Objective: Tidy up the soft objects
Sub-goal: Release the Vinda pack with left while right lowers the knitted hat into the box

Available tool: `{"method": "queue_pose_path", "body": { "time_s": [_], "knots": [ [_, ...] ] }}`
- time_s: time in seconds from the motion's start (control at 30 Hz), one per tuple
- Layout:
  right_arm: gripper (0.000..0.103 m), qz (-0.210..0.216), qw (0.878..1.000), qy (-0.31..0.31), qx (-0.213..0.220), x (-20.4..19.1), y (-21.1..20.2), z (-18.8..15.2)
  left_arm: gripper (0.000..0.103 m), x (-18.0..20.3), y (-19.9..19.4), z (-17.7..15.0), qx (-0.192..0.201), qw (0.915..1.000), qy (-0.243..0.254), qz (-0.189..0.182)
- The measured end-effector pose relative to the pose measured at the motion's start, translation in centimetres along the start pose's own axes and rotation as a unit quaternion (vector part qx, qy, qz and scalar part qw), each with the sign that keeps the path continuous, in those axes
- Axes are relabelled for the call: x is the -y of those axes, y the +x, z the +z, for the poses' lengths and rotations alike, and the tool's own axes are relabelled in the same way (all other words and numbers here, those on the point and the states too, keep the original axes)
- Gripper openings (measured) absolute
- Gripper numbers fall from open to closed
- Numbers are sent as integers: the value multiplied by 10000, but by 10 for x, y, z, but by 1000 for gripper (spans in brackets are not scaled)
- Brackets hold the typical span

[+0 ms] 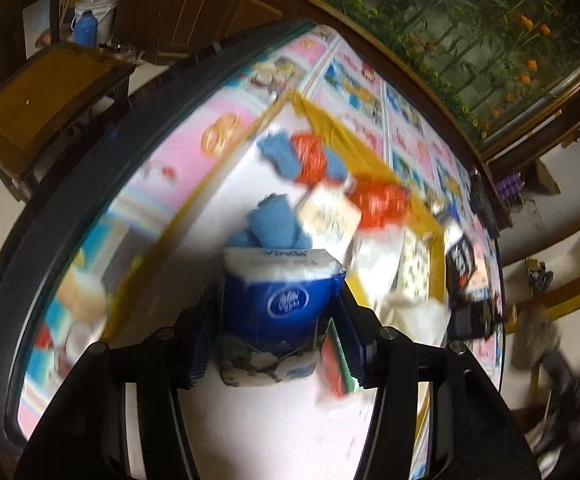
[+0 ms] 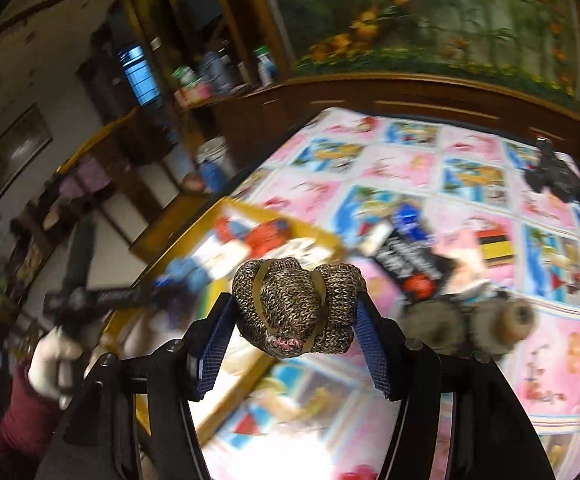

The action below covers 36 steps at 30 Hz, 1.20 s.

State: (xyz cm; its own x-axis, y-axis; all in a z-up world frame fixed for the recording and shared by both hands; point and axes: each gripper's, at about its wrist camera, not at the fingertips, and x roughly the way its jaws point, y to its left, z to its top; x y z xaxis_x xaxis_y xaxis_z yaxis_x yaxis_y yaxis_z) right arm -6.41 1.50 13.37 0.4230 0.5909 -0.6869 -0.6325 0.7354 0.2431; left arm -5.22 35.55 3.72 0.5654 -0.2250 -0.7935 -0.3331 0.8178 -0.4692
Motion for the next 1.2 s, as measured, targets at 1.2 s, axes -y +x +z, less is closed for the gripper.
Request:
{"method": "queue_pose_path", "body": {
  "time_s": [1.2],
  "knots": [
    [82,142,9998,-122,12,-25,16,-43,71,-5,-100,-85,817,9942,184,-680]
  ]
}}
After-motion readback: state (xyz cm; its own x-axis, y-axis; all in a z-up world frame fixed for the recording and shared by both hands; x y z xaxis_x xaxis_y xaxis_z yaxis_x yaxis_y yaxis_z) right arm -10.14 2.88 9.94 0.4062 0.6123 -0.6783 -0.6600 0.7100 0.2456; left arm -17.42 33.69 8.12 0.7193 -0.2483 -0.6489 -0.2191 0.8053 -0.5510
